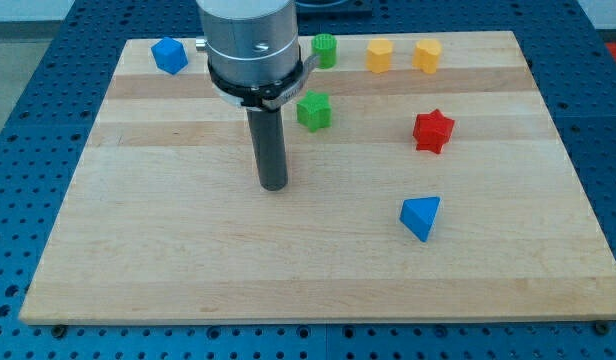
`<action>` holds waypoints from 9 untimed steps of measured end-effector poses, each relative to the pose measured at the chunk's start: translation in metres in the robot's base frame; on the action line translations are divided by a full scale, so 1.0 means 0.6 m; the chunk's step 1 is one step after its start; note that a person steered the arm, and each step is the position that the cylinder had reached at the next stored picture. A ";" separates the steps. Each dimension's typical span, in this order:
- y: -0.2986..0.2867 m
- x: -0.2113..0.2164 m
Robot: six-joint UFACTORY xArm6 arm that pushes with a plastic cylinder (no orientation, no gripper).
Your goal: Move the green circle below red circle
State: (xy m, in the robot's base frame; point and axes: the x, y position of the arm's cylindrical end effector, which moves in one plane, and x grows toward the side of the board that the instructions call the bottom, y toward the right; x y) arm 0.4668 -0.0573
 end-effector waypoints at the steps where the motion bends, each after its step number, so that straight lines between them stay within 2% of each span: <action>1: 0.000 0.000; 5: -0.005 0.013; 7: -0.161 0.002; 8: -0.191 -0.009; 9: -0.181 -0.059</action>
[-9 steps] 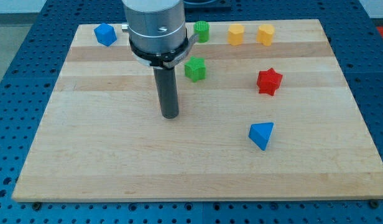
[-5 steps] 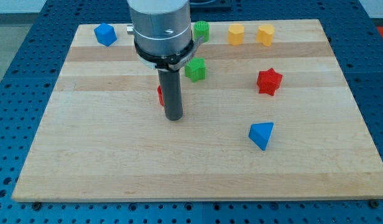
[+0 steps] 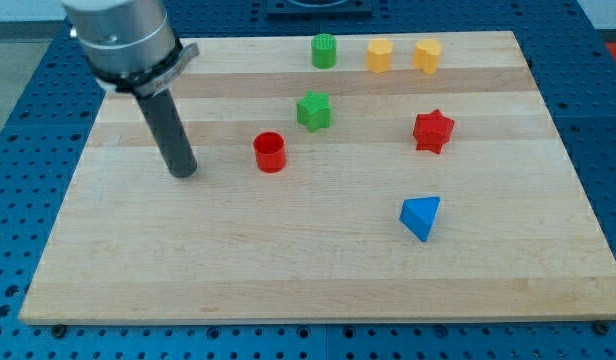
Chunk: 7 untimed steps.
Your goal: Move the green circle below red circle
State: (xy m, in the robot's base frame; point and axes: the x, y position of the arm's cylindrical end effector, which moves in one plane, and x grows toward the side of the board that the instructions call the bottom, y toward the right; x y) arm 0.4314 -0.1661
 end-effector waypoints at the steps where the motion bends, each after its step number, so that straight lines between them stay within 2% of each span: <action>1: 0.048 -0.106; 2: 0.112 -0.206; 3: 0.136 -0.303; 4: 0.172 -0.368; 5: 0.271 -0.376; 7: 0.383 -0.194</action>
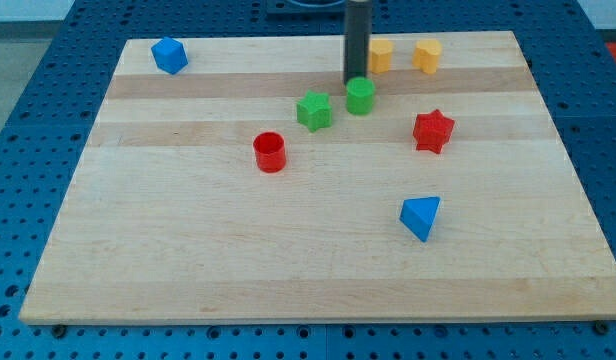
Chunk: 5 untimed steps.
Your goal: Move the green circle below red circle
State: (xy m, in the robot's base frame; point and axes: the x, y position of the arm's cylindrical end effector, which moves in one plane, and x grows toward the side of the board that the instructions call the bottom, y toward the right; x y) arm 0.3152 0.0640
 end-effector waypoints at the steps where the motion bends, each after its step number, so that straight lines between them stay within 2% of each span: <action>1: 0.048 0.081; 2: 0.027 0.172; 3: -0.047 0.218; 4: -0.105 0.233; 5: -0.187 0.218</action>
